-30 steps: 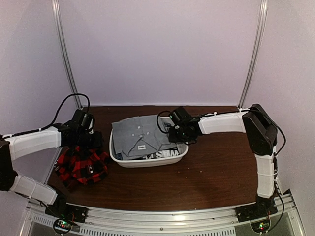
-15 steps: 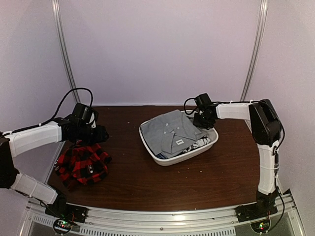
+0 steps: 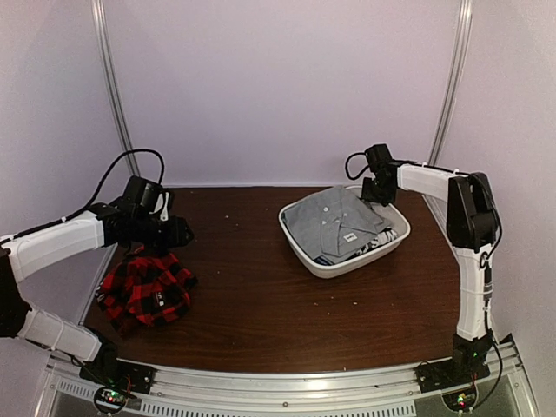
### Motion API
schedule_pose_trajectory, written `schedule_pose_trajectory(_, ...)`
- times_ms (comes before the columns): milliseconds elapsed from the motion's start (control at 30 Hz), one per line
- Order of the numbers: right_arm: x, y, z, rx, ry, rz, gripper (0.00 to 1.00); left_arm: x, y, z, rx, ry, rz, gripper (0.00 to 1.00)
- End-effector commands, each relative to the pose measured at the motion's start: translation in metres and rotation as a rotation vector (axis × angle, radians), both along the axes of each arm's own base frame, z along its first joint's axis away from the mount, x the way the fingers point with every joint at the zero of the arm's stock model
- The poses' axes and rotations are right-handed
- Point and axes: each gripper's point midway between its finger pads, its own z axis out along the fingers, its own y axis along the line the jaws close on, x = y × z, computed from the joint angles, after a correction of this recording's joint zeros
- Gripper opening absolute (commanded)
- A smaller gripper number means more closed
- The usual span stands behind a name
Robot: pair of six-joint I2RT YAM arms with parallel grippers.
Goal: Fold and stack the long sleeve shirts
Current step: Move the bin to the corner of the board.
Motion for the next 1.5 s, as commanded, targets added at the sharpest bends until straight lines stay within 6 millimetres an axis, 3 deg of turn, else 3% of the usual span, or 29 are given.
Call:
schedule_pose_trajectory(0, -0.023, 0.040, 0.061, -0.017, -0.076, 0.099, 0.35, 0.004, -0.009, 0.035, -0.053, -0.081, -0.050, 0.57)
schedule_pose_trajectory(133, -0.057, 0.091, 0.080, 0.003, -0.101, 0.226, 0.44, 0.000, -0.012, 0.044, -0.075, -0.098, -0.072, 0.58)
schedule_pose_trajectory(267, -0.098, 0.147, 0.088, 0.030, -0.103, 0.365, 0.45, -0.004, -0.013, 0.048, -0.087, -0.104, -0.087, 0.59)
schedule_pose_trajectory(500, -0.167, 0.240, 0.070, 0.138, -0.035, 0.590, 0.45, -0.007, -0.015, 0.050, -0.099, -0.106, -0.099, 0.59)
schedule_pose_trajectory(600, -0.191, 0.270, 0.056, 0.159, 0.002, 0.658, 0.45, -0.007, -0.015, 0.052, -0.105, -0.111, -0.094, 0.59)
schedule_pose_trajectory(700, -0.202, 0.289, 0.041, 0.166, 0.032, 0.692, 0.45, -0.008, -0.014, 0.054, -0.108, -0.115, -0.087, 0.59)
schedule_pose_trajectory(833, -0.213, 0.309, 0.021, 0.170, 0.074, 0.719, 0.44, -0.010, -0.012, 0.053, -0.108, -0.116, -0.080, 0.59)
schedule_pose_trajectory(1033, -0.222, 0.322, -0.004, 0.188, 0.118, 0.728, 0.44, -0.014, -0.008, 0.047, -0.114, -0.103, -0.059, 0.59)
schedule_pose_trajectory(1233, -0.215, 0.325, -0.022, 0.181, 0.137, 0.694, 0.45, -0.015, -0.008, 0.049, -0.119, -0.109, -0.057, 0.59)
schedule_pose_trajectory(1467, -0.197, 0.305, -0.036, 0.109, 0.149, 0.598, 0.45, -0.014, -0.007, 0.049, -0.125, -0.112, -0.044, 0.60)
